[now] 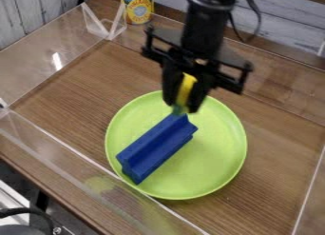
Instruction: Put the banana in the green plate
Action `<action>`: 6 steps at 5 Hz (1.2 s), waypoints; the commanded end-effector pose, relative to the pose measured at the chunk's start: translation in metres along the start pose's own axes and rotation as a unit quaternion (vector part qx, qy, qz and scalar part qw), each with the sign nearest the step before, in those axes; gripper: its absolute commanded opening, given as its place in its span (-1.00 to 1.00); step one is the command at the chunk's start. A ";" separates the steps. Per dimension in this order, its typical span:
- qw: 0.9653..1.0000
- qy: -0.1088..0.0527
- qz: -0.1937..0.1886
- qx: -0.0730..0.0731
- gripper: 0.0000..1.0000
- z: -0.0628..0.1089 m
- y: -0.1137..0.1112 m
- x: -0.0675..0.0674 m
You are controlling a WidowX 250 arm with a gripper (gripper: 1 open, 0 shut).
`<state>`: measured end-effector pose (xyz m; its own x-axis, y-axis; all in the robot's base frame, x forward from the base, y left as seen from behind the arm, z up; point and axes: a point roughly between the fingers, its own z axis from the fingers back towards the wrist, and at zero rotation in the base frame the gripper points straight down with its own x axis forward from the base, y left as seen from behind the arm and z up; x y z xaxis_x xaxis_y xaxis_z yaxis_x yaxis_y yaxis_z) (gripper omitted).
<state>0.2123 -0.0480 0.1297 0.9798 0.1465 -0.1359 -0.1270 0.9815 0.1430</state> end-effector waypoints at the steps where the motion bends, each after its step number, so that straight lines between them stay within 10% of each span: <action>1: 0.999 -0.032 0.010 -0.012 -1.00 0.003 -0.015 -0.005; 2: 0.999 -0.039 0.013 -0.016 -1.00 -0.007 -0.022 -0.008; 3: 0.999 -0.039 0.004 -0.021 1.00 -0.009 -0.023 -0.009; 6: 0.998 -0.045 -0.010 -0.045 1.00 -0.011 -0.027 -0.006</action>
<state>0.2051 -0.0756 0.1049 0.9896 0.1101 -0.0930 -0.1032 0.9917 0.0763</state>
